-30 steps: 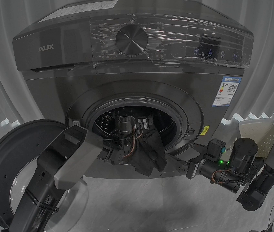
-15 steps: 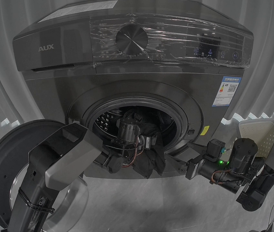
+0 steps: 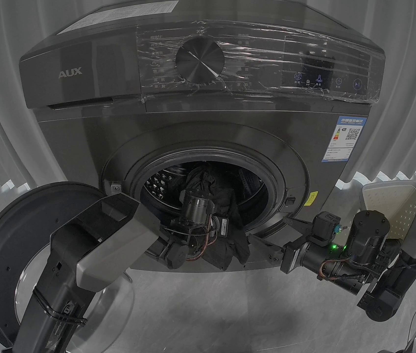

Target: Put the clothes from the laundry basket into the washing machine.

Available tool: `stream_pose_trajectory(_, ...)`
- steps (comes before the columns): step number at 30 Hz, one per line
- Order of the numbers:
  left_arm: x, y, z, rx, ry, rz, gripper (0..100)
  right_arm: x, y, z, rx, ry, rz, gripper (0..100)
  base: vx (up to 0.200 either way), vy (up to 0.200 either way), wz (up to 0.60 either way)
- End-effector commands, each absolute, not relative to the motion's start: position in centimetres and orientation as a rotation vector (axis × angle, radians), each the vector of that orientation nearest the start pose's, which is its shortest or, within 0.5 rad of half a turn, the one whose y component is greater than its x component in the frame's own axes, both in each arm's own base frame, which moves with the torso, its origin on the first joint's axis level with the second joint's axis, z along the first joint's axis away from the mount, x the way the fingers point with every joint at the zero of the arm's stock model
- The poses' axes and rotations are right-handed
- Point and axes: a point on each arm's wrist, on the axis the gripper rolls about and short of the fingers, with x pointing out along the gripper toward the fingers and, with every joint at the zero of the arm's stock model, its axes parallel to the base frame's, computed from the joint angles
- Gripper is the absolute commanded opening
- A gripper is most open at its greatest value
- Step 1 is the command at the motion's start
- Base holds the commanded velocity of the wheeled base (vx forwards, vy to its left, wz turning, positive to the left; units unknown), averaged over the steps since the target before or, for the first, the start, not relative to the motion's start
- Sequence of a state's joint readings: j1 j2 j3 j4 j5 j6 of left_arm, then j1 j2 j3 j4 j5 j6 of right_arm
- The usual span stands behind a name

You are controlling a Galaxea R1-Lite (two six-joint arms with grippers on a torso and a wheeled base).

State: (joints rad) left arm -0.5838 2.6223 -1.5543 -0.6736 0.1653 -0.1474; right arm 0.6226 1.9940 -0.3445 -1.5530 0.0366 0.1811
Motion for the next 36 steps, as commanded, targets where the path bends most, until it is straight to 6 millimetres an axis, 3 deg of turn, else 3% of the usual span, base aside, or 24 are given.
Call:
stream_pose_trajectory(1,43.0,-27.8,-0.9,-0.008,0.371,-0.369,0,23.3,16.9,8.3,0.147,0.149,0.65,100,0.0,0.0,0.0)
stream_pose_trajectory(12,47.1,-27.3,3.5,-0.094,0.155,-0.251,0,23.2,16.9,8.3,0.147,0.151,0.652,100,0.0,0.0,0.0)
stream_pose_trajectory(20,47.5,-27.6,3.1,-0.1,0.146,-0.238,0,23.3,16.9,8.4,0.149,0.148,0.649,100,0.0,0.0,0.0)
stream_pose_trajectory(21,47.4,-27.8,3.1,-0.1,0.145,-0.241,100,23.3,16.9,8.4,0.149,0.148,0.651,100,0.0,0.0,0.0)
stream_pose_trajectory(26,46.5,-28.1,3.8,-0.095,0.161,-0.253,100,23.3,16.9,8.4,0.149,0.148,0.651,100,0.0,0.0,0.0)
stream_pose_trajectory(30,44.1,-28.1,4.2,-0.063,0.232,-0.296,100,23.4,16.9,8.5,0.149,0.142,0.651,100,0.0,0.0,0.0)
stream_pose_trajectory(36,40.8,-28.4,3.1,-0.022,0.34,-0.391,100,23.4,16.9,8.4,0.15,0.144,0.651,100,0.0,0.0,0.0)
